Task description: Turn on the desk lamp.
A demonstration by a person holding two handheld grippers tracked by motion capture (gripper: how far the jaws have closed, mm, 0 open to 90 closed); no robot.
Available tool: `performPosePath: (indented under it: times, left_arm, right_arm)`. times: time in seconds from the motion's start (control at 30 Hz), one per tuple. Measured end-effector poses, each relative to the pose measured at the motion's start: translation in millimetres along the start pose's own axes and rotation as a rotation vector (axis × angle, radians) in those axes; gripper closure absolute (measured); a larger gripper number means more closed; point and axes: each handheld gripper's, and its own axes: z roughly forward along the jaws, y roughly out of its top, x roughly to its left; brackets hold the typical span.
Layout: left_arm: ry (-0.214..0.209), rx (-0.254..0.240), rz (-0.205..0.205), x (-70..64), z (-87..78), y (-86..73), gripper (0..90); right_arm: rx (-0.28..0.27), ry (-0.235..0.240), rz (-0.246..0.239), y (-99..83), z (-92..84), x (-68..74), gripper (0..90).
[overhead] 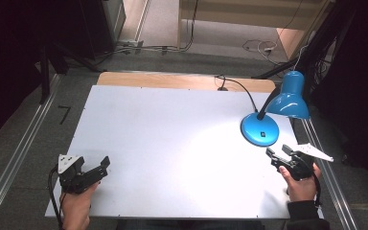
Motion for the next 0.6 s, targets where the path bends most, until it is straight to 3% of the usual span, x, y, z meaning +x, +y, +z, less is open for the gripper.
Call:
performPosePath:
  times: [0.6]
  left_arm:
    - [-0.002, 0.0, -0.001, -0.4, 0.3, -0.1, 8.2]
  right_arm:
    - [0.048, -0.027, -0.009, -12.0, -13.0, -9.2, 28.0]
